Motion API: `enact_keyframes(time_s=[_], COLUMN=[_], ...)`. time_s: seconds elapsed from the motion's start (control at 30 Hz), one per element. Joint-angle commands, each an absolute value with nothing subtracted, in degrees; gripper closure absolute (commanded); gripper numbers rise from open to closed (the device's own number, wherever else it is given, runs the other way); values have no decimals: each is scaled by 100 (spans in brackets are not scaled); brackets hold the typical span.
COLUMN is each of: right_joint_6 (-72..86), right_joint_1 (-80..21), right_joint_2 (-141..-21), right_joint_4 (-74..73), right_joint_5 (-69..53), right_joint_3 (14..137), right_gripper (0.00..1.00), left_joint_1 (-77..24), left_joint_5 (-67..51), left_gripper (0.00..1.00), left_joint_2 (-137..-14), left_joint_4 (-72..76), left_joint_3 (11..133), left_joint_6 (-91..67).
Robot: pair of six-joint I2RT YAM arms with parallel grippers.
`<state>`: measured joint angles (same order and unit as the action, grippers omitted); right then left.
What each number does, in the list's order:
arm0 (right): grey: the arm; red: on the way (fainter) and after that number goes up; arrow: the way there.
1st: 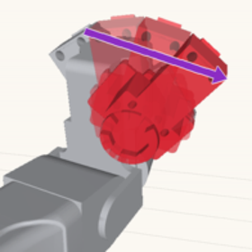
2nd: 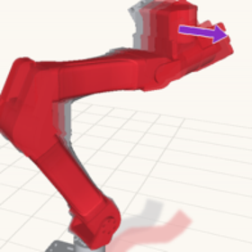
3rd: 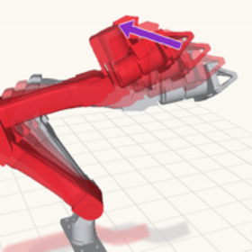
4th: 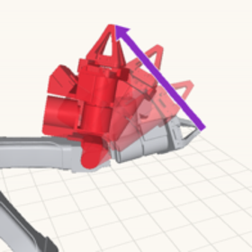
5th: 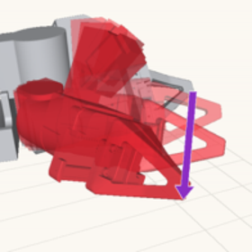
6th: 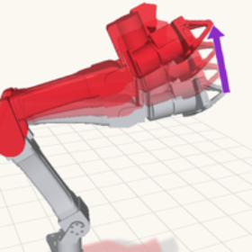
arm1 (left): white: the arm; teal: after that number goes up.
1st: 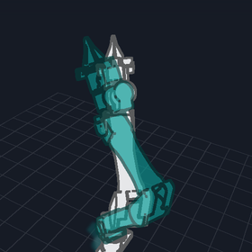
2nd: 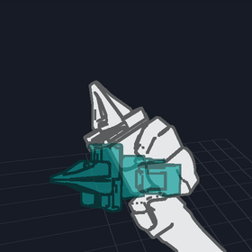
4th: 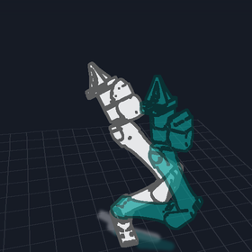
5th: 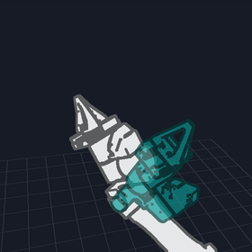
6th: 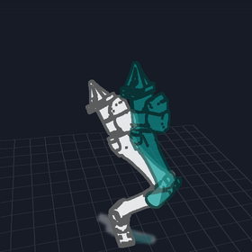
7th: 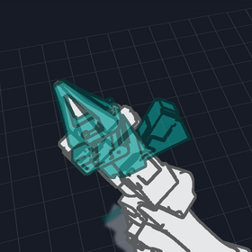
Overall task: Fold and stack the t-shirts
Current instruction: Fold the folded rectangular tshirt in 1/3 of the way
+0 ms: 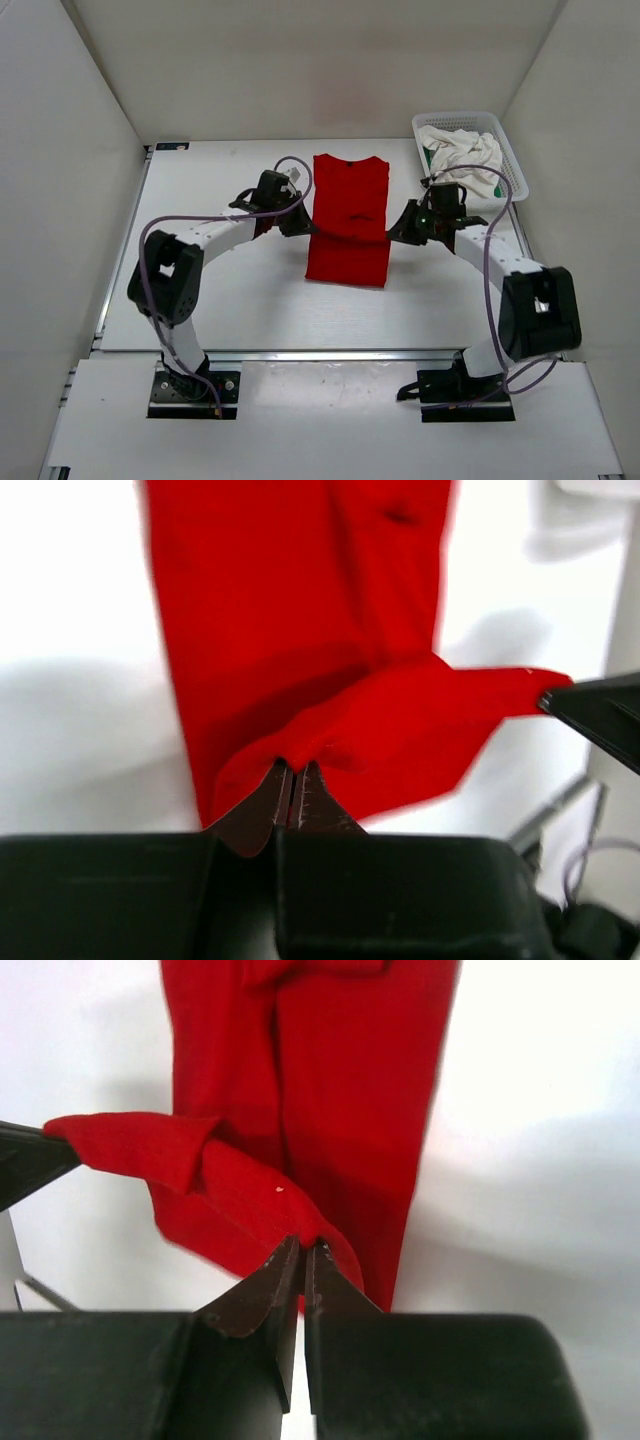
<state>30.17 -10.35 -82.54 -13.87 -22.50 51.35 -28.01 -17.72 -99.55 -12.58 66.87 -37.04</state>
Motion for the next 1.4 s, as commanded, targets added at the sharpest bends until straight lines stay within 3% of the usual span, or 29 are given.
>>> enact_keyframes(time_s=[0.0,0.23,0.43,0.5,0.63,0.8,0.87,0.93,0.97,1.13,1.37], right_joint_6=[2935,2813,2812,2786,2742,2497,2426,2443,2435,2347,2189], right_joint_1=[-906,-818,-659,-668,-694,-974,-1142,-1396,-1476,-2108,-2241], right_joint_2=[-8830,-9895,-10353,-10380,-10328,-9591,-9370,-9202,-9228,-9824,-10792], right_joint_4=[-800,-641,-449,-501,-632,-817,-748,-572,-536,-352,-580], right_joint_5=[-2433,-2425,-2426,-2408,-2356,-1698,-1539,-1590,-1591,-1854,-2109], right_joint_3=[5588,6266,6459,6574,6688,6549,6399,6127,6082,6309,7118], right_gripper=[100,100,100,99,82,67,72,95,99,100,100], left_joint_1=[-2707,-2470,-2364,-2294,-2110,-2408,-2627,-2864,-2952,-3138,-3261], left_joint_5=[-1363,-1457,-1609,-1704,-1784,-1555,-1643,-1714,-1705,-1776,-1775], left_gripper=[100,100,92,83,45,61,65,67,67,73,74], left_joint_2=[-10281,-11249,-11294,-11198,-10637,-9758,-9590,-9536,-9597,-10361,-10161], left_joint_4=[-1494,-1346,-774,-520,-168,-97,350,745,851,1002,1336], left_joint_3=[7277,7963,7682,7559,7243,6708,6207,5610,5494,5282,4352], left_joint_6=[-3542,-3664,-3885,-3998,-4192,-4052,-4253,-4385,-4429,-4412,-4394])
